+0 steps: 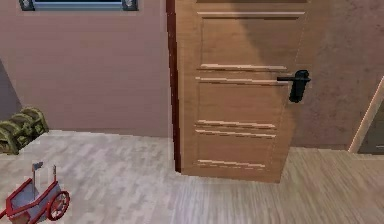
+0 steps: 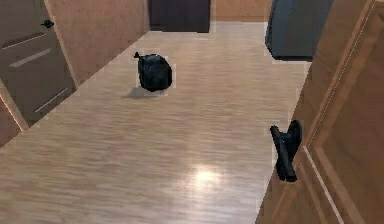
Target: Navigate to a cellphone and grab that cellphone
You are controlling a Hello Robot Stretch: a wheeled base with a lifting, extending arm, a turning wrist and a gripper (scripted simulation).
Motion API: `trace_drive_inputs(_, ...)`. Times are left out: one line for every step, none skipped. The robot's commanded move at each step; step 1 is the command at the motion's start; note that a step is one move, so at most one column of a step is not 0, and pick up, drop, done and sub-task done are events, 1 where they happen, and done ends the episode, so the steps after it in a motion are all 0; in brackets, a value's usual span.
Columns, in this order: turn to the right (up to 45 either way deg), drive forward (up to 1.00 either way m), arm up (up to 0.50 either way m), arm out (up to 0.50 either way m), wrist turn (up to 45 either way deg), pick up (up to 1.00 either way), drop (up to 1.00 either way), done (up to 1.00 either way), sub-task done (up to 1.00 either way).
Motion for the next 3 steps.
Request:
trace_drive_inputs(0.0, 0.05, 0.00, 0.00, 0.0, 0.00, 0.00, 0.00, 0.00)
trace_drive_inputs(-45.0, 0.00, 0.00, 0.00, 0.0, 0.00, 0.00, 0.00, 0.00)
trace_drive_inputs(-42.0, 0.00, 0.00, 0.00, 0.0, 0.00, 0.00, 0.00, 0.00)
